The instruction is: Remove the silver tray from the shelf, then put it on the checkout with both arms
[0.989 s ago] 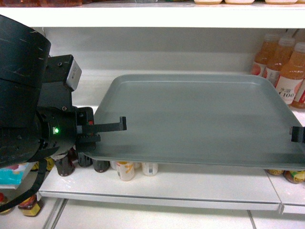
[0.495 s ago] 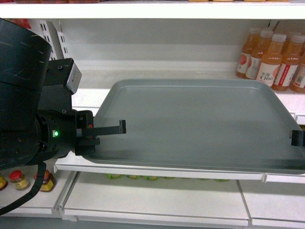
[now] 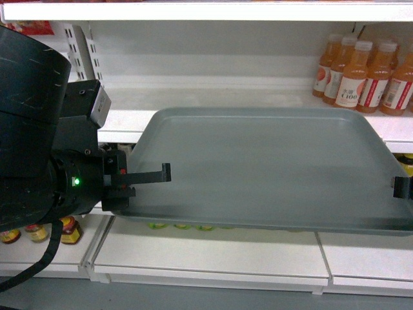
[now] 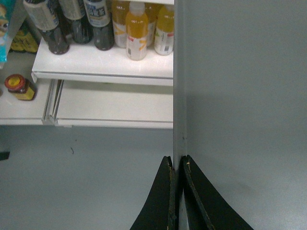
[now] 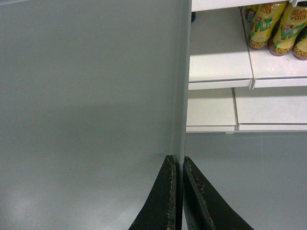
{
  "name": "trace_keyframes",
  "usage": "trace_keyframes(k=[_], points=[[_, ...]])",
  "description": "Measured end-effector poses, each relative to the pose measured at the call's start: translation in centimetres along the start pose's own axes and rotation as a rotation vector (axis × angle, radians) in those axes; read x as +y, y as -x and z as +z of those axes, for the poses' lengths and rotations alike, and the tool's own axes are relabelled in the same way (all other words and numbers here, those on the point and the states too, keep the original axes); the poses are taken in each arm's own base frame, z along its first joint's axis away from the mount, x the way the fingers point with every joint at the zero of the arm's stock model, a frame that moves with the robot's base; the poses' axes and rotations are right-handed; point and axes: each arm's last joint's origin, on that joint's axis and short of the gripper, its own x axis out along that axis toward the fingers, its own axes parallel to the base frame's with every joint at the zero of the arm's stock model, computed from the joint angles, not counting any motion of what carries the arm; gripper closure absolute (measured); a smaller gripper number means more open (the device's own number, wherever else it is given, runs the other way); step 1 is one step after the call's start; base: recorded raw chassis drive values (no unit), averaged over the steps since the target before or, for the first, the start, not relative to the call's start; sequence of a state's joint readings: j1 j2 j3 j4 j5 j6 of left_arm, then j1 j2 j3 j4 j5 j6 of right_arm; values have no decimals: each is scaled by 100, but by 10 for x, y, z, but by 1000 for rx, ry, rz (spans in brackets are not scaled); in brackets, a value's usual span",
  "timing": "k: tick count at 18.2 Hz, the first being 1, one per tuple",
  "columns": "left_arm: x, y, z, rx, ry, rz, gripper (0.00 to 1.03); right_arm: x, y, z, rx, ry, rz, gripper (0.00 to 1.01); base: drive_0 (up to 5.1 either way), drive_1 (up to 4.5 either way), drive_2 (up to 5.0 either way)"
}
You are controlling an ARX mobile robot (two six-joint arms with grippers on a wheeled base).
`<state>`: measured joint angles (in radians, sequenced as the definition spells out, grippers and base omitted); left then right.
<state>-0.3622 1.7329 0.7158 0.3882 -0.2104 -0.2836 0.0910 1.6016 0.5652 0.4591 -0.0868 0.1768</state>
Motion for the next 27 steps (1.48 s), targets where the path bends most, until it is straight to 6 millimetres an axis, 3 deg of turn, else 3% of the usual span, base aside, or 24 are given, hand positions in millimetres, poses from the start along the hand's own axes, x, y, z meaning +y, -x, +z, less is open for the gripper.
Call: trace_keyframes(k=[27], points=[[0,0,1,-7,1,-1,100,0,0,1,-6,-5,2,98,11,-418,440]])
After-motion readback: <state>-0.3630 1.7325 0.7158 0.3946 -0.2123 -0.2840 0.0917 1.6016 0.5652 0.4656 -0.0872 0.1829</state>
